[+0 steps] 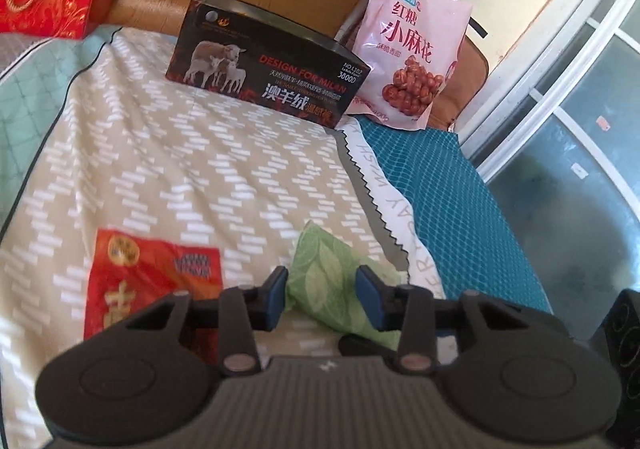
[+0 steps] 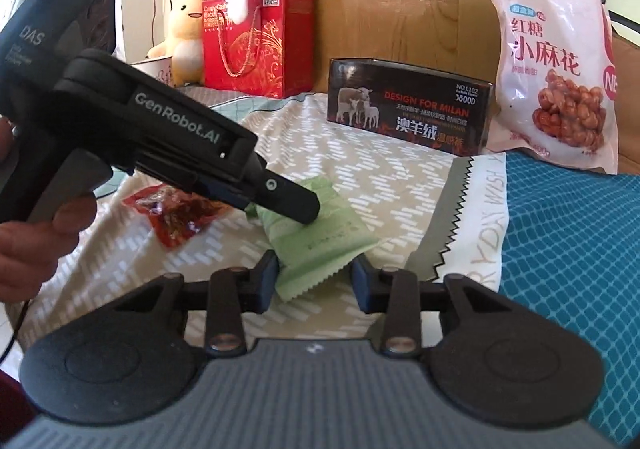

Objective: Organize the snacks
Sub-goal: 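Grasp the light green leaf-print packet with the left gripper, then carry the leaf-print packet into the tin box and release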

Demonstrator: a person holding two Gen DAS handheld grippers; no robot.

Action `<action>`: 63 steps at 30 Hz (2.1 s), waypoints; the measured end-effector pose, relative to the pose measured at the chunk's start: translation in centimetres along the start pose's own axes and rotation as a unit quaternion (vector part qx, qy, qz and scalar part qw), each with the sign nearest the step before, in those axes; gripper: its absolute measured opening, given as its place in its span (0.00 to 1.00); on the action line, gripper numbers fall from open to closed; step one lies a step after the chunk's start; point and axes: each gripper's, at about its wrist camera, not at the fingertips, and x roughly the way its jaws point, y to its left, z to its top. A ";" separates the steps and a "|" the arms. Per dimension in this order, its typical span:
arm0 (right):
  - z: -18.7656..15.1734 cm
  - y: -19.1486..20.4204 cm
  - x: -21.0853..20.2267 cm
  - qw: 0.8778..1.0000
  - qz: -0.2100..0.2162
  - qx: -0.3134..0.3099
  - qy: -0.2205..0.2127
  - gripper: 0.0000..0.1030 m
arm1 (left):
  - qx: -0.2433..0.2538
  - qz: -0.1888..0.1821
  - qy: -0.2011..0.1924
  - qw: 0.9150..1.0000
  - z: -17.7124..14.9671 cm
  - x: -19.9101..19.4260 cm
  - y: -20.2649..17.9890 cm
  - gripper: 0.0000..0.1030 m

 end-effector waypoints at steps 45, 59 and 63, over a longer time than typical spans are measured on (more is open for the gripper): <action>-2.1 1.2 -2.7 0.998 0.049 0.030 0.000 0.47 | 0.023 0.064 -0.005 0.998 -4.2 -3.7 -1.5 0.45; -1.8 1.6 -2.4 0.999 0.045 0.025 0.002 0.44 | 0.040 0.037 0.001 0.999 -4.1 -2.9 -1.9 0.43; -1.1 1.8 -2.3 0.999 0.043 0.016 -0.001 0.43 | 0.039 0.031 -0.006 0.999 -3.3 -3.0 -2.1 0.42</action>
